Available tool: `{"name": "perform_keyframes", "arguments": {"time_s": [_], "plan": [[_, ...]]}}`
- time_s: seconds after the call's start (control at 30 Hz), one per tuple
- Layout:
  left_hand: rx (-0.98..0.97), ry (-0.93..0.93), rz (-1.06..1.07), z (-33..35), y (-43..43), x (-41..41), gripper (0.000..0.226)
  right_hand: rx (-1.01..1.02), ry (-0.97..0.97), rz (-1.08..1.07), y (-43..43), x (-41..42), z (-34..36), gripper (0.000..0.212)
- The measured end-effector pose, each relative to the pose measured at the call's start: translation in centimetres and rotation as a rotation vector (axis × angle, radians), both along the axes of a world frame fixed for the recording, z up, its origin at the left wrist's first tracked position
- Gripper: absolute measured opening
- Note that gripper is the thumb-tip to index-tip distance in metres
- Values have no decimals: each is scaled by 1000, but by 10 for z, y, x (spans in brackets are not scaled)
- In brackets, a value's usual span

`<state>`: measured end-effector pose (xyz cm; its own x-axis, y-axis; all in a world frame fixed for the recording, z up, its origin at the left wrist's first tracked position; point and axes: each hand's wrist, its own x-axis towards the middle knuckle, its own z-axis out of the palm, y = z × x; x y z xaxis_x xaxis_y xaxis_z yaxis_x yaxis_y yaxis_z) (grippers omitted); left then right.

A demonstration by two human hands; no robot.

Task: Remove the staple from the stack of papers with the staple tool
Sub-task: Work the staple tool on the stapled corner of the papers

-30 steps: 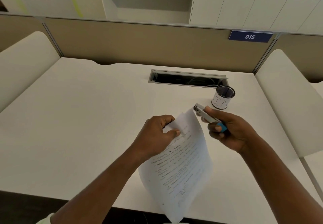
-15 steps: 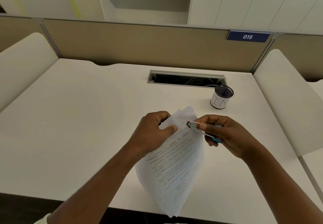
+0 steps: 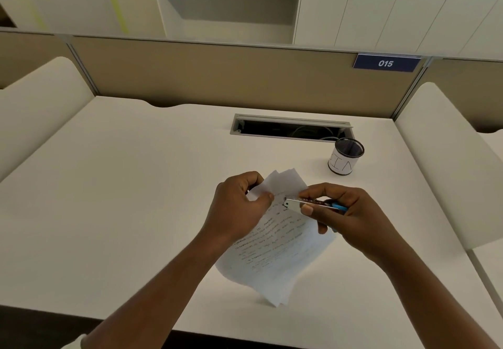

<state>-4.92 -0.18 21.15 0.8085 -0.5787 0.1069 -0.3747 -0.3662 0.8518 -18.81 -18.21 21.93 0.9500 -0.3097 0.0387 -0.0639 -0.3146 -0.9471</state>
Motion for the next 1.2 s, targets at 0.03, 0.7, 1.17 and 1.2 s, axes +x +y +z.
{"name": "perform_keyframes", "arguments": {"time_s": [0.03,0.7,1.17,1.2], "plan": [[-14,-15,2,1,0,0,20,-31,-24,-10,2,-1,1,19],[-152,-814,192,-18,-5,9,21,-522,-396,-77,33,-4,-43,28],[-287,964,305,-67,-5,10,23,-749,-227,-12,49,-6,-137,25],[-261,930,302,-70,-7,9,17,-740,-218,-2,49,-7,-142,27]]}}
